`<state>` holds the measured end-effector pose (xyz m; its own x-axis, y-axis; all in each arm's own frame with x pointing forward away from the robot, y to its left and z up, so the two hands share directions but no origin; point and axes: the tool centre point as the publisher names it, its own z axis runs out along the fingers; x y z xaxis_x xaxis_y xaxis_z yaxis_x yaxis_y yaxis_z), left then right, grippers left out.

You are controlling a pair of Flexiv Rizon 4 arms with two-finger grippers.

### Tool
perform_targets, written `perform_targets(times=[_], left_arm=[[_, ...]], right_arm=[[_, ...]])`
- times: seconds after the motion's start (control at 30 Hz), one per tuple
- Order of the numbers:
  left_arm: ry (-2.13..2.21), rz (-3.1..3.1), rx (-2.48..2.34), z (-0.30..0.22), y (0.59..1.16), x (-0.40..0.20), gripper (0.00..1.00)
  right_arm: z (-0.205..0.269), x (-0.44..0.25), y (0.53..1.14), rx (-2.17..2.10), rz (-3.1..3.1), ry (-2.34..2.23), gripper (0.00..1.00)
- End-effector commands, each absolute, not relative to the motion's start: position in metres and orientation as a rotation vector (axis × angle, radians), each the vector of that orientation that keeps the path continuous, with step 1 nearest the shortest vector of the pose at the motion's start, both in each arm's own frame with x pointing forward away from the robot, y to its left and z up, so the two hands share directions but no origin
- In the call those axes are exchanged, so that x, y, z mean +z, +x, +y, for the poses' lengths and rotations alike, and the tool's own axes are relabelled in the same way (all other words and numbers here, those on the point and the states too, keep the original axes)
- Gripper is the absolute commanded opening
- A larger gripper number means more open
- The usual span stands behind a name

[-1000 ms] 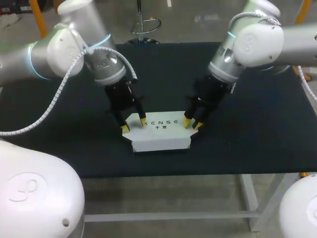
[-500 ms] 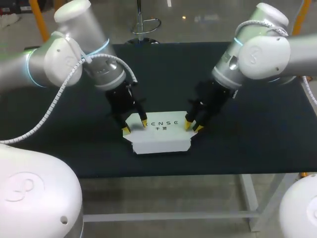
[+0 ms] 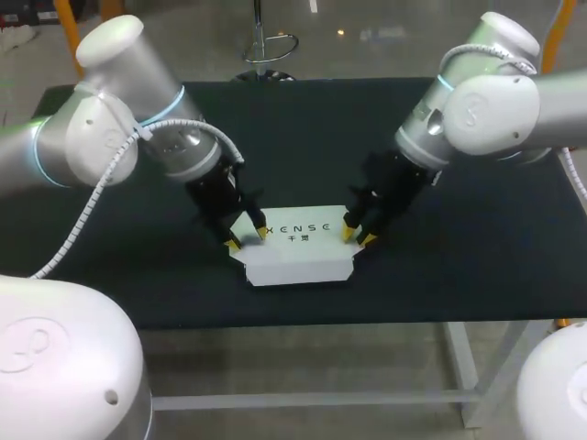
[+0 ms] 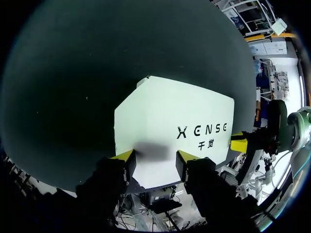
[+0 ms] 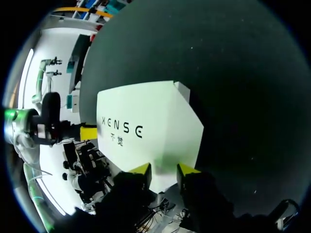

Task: Assemble the packaging by folding the flat box into shape, placing the metal phone stand inside, and closing the box properly

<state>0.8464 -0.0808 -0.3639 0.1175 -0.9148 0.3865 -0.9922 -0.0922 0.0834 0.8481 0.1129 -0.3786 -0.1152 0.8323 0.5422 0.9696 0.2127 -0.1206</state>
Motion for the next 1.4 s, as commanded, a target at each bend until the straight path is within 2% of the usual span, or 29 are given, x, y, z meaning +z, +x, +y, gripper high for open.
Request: perform_targets(times=[0.03, 0.1, 0.4, 0.57, 0.77, 1.4], left_arm=[[2.077, -1.860, 0.369, -0.081, 0.841, -0.369, 0.56], [2.077, -1.864, 0.393, -0.082, 0.841, -0.370, 0.52], [2.078, -1.883, 0.532, -0.084, 0.836, -0.376, 0.54], [2.062, -1.874, 0.586, -0.082, 0.836, -0.376, 0.45], [2.058, -1.881, 0.599, -0.083, 0.836, -0.378, 0.47], [2.051, -1.880, 0.596, -0.084, 0.840, -0.381, 0.45]], right_arm=[[0.112, -0.380, 0.848, -0.373, -1.991, -1.657, 0.38], [0.112, -0.381, 0.849, -0.378, -1.987, -1.655, 0.38], [0.114, -0.386, 0.851, -0.403, -1.957, -1.635, 0.39], [0.115, -0.388, 0.851, -0.413, -1.947, -1.627, 0.39], [0.116, -0.389, 0.851, -0.428, -1.946, -1.625, 0.39], [0.118, -0.387, 0.849, -0.467, -1.937, -1.610, 0.42]])
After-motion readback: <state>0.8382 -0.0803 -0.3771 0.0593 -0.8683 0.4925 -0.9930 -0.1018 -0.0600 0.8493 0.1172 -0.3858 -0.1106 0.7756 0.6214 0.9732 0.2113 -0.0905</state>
